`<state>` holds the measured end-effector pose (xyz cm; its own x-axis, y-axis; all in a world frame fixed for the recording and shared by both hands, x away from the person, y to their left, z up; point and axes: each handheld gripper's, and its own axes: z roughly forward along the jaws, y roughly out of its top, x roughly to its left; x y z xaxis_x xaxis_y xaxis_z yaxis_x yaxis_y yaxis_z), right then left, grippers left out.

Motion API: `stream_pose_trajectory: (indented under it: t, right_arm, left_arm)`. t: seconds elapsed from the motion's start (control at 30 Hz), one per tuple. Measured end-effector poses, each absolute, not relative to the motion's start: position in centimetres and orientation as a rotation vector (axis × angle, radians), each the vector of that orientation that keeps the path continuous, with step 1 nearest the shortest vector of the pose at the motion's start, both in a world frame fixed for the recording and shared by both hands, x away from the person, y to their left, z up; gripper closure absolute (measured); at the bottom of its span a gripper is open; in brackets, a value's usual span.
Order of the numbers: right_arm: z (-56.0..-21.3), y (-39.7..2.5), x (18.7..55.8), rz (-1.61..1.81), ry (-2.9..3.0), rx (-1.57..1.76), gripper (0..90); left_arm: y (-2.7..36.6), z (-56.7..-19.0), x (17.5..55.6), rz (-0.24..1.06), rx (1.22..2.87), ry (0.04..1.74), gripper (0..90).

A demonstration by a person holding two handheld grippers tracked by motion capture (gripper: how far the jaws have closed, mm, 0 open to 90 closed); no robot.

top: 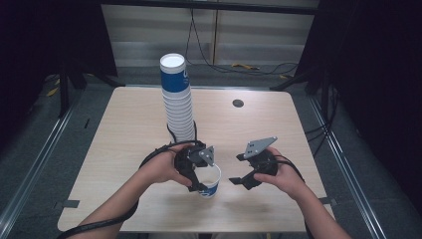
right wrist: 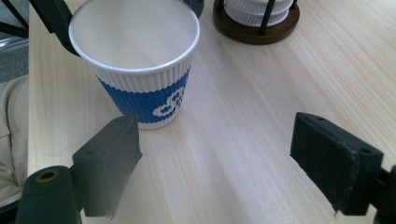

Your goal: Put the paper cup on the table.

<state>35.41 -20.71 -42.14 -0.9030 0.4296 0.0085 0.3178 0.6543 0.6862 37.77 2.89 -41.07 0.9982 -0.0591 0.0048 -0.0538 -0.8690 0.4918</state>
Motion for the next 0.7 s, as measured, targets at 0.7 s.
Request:
stream_pose_trajectory:
  t: [0.7]
  right_arm:
    - [-42.3,-21.1,34.9,1.075,2.716,0.638,15.3]
  left_arm:
    - [2.9,-43.9,36.8,-0.076,2.565,-0.066,15.9]
